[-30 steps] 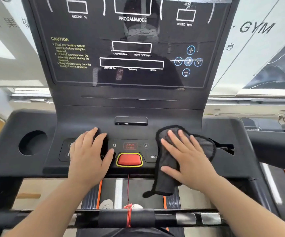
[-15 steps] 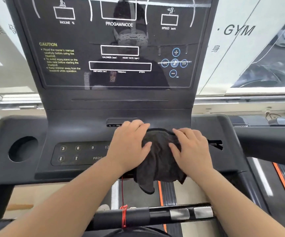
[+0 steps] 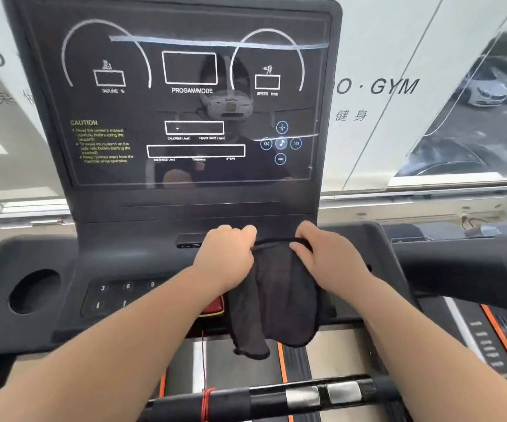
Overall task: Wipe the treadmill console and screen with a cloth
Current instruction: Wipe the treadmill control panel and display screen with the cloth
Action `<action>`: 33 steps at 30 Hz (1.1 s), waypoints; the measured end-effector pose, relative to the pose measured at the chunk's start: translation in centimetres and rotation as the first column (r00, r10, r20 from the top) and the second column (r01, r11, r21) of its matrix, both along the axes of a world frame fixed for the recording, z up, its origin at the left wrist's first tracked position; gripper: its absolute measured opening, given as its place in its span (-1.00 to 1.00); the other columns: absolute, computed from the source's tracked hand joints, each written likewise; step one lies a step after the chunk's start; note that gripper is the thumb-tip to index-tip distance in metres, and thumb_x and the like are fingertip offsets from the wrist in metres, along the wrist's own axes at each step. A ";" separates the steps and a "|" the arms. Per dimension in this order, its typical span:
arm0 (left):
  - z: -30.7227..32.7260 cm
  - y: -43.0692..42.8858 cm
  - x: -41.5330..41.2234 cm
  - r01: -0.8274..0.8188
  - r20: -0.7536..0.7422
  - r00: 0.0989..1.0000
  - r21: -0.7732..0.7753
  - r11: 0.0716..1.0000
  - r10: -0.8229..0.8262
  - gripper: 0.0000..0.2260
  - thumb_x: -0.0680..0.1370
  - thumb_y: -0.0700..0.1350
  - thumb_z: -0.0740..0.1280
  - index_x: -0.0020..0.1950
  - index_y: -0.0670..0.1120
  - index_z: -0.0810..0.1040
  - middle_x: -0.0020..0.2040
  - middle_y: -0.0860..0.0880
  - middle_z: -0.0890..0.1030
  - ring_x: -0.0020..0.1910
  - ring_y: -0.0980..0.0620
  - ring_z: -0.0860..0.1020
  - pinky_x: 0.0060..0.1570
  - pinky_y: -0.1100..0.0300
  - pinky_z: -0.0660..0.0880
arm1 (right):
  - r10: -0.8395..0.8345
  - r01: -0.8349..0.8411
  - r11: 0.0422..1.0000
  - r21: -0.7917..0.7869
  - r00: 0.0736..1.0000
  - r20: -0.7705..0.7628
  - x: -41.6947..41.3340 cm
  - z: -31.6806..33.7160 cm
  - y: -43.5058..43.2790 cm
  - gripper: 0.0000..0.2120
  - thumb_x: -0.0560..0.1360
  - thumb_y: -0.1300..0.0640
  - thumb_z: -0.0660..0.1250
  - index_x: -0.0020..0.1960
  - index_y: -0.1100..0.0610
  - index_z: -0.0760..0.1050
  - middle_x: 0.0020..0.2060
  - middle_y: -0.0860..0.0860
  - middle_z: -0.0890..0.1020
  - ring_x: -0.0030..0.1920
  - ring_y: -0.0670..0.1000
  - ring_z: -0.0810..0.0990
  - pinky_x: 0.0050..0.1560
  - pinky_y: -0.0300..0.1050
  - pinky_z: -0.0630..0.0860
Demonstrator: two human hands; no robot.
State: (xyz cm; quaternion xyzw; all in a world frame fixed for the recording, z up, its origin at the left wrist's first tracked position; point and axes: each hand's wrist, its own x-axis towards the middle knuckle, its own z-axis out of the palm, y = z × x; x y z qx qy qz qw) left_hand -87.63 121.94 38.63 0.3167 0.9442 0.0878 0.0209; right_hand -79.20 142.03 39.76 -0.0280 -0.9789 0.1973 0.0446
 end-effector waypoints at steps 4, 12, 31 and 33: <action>4.7 -0.2 -2.1 -0.032 -0.090 0.995 0.216 0.976 0.053 -0.73 0.49 -0.18 0.29 0.18 -0.04 0.49 -0.14 -0.06 0.63 -0.04 -0.20 0.57 -0.11 0.04 0.38 | 0.037 -0.035 0.999 0.033 0.997 -0.063 -2.7 5.0 0.6 -0.84 0.66 -0.06 0.28 0.05 0.03 0.40 -0.17 0.04 0.61 -0.09 0.21 0.56 -0.13 0.04 0.40; 15.8 -0.8 -2.0 0.049 -0.266 0.957 0.535 0.843 0.114 -0.80 0.42 -0.16 0.35 0.02 -0.05 0.64 -0.18 0.04 0.61 -0.14 -0.06 0.55 -0.08 0.10 0.45 | 0.098 -0.082 0.995 0.054 0.862 -0.498 -3.3 16.1 1.1 -0.87 0.57 0.01 0.39 -0.02 0.04 0.49 -0.28 -0.11 0.52 -0.25 0.01 0.44 -0.18 -0.07 0.33; -1.8 -2.6 2.5 -0.056 -0.042 0.997 0.164 0.985 0.064 -0.77 0.56 0.00 0.31 0.12 -0.08 0.61 0.08 -0.06 0.55 -0.02 -0.13 0.51 -0.01 -0.08 0.54 | -0.035 0.039 0.997 0.065 0.997 -0.069 3.8 -2.7 -0.3 -0.53 0.50 -0.38 0.14 -0.09 -0.01 0.55 -0.25 -0.13 0.53 -0.20 0.01 0.54 -0.21 -0.07 0.45; -1.6 -2.1 1.9 -0.125 -0.038 0.990 0.170 0.977 0.134 -0.78 0.58 -0.02 0.30 0.14 -0.10 0.59 0.07 -0.07 0.53 -0.01 -0.13 0.52 -0.05 -0.04 0.52 | -0.271 0.275 0.961 -0.008 0.943 -0.195 2.3 -2.9 -0.3 -0.62 0.61 -0.22 0.21 -0.04 0.07 0.59 -0.16 -0.03 0.57 -0.10 0.10 0.57 -0.17 -0.01 0.50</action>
